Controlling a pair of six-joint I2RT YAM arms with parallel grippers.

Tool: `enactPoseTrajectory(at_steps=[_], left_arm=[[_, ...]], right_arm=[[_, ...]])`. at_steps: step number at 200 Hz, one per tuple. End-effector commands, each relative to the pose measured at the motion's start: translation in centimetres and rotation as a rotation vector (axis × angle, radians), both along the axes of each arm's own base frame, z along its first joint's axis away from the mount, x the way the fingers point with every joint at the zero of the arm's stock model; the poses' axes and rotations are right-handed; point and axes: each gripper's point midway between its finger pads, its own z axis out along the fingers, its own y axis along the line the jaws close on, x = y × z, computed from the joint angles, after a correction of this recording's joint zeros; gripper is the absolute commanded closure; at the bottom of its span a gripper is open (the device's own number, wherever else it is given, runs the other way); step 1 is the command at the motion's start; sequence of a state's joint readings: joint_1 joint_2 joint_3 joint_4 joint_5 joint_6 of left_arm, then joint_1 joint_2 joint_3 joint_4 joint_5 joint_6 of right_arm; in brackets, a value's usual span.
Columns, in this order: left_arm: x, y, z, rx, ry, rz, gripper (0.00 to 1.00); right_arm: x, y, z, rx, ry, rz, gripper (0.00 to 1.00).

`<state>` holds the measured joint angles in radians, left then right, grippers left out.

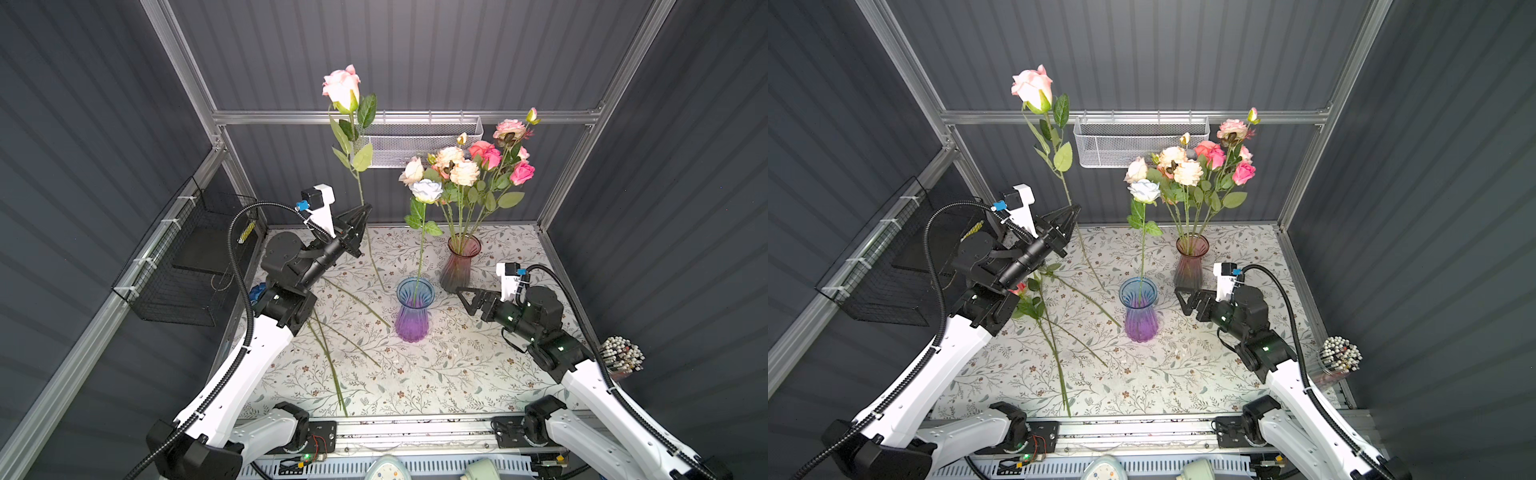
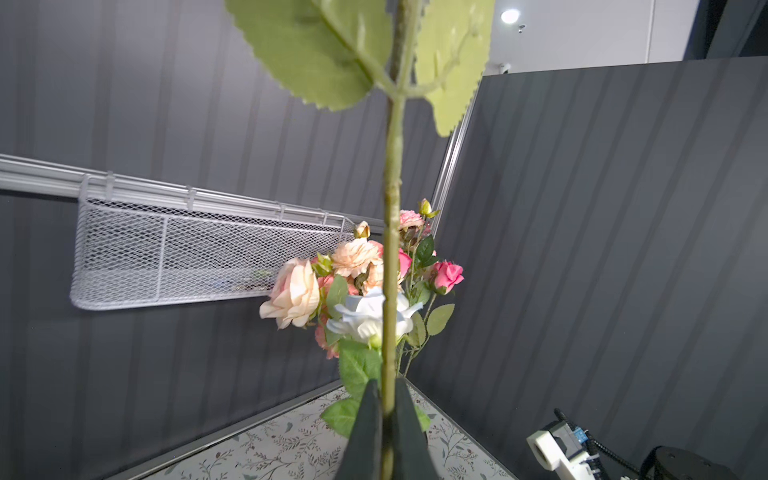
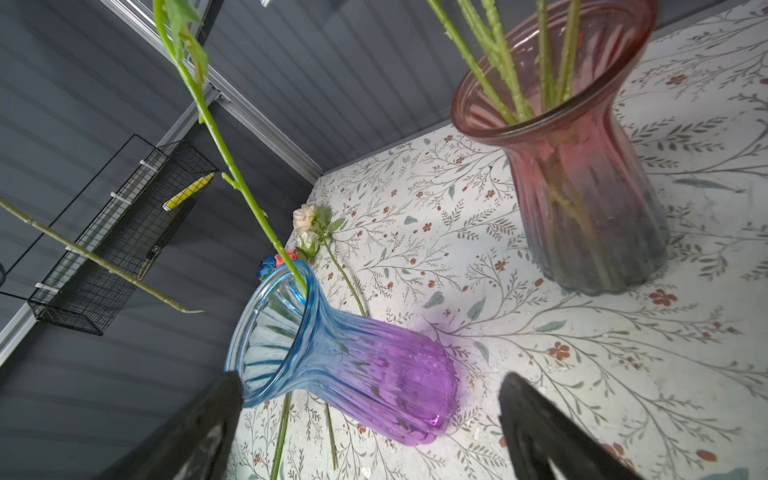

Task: Arrange the flowers into the vase
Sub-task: 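Lift the pink rose high with the left gripper over the blue-purple vase, then lower the pink rose stem into the blue-purple vase and open the left gripper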

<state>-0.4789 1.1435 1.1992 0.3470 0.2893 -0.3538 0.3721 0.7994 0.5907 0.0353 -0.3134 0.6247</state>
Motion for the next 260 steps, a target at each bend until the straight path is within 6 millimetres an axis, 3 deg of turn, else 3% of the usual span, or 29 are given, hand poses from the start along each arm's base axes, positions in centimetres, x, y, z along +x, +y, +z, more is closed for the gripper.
enactPoseTrajectory(at_steps=[1, 29, 78, 140, 231, 260], left_arm=[[-1.5, -2.2, 1.5, 0.003, -0.075, -0.067, 1.0], [-1.5, -5.0, 0.7, 0.031, -0.089, -0.096, 1.0], [-0.1, -7.5, -1.1, 0.052, -0.069, -0.116, 1.0], [0.6, -10.0, -7.8, 0.152, 0.015, -0.107, 1.0], [-0.3, -10.5, -16.0, 0.306, 0.157, -0.123, 0.96], [-0.6, -10.5, -17.7, 0.336, 0.194, -0.138, 0.92]], right_arm=[[0.0, -0.3, 0.8, 0.007, -0.043, -0.012, 0.03], [-0.3, -0.1, 0.7, 0.01, -0.042, 0.004, 0.04], [-0.7, -0.3, 0.4, 0.002, -0.039, 0.006, 0.05], [-1.1, -0.4, -0.5, 0.002, -0.026, 0.007, 0.05], [-0.7, -0.1, -0.6, 0.005, -0.018, 0.011, 0.05], [-0.6, -0.1, -1.0, 0.01, -0.002, 0.009, 0.05]])
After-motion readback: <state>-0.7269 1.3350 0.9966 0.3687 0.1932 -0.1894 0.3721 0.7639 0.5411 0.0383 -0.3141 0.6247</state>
